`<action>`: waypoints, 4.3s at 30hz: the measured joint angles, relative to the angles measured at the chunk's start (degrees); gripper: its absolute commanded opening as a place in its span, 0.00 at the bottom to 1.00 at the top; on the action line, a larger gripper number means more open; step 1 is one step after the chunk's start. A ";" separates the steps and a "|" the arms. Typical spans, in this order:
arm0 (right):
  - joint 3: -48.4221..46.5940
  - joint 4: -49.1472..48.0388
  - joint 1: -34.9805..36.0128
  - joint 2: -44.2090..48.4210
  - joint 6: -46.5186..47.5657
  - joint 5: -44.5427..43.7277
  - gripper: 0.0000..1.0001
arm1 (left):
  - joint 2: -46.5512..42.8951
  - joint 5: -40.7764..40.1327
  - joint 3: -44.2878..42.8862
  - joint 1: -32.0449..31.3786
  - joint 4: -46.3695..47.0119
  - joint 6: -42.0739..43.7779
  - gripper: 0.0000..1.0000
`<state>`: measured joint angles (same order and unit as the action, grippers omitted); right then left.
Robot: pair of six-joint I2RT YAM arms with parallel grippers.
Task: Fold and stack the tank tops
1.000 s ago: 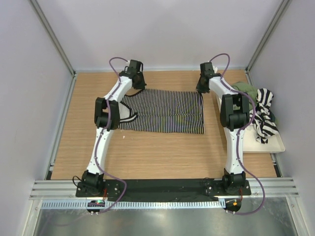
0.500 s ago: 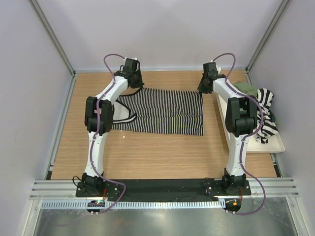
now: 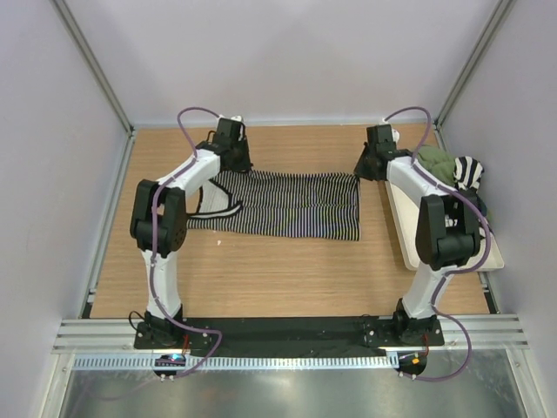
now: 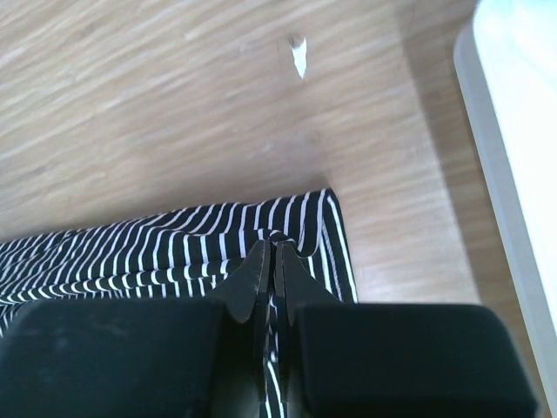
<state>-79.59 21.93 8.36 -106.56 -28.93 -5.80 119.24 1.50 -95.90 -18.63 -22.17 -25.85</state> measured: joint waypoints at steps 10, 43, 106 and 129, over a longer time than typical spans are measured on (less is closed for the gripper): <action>10.86 -2.23 0.92 10.40 -1.22 0.02 0.01 | -8.13 -2.34 13.90 -2.40 4.13 0.35 0.00; 33.35 -6.38 1.95 21.97 -4.39 0.85 0.02 | -20.41 -5.95 35.04 -6.38 9.88 -3.80 0.00; 33.16 -11.26 9.64 15.13 -5.27 -2.43 0.01 | 6.19 -26.43 -5.22 2.99 -12.35 0.90 0.32; 33.03 -11.28 9.64 14.99 -5.31 -2.38 0.01 | 14.58 -31.95 -13.57 1.18 -23.39 4.63 0.14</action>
<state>-46.57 10.66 18.00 -91.57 -34.24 -8.19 133.82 -30.46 -109.47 -17.45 -45.56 -21.21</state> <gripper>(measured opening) 0.025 0.233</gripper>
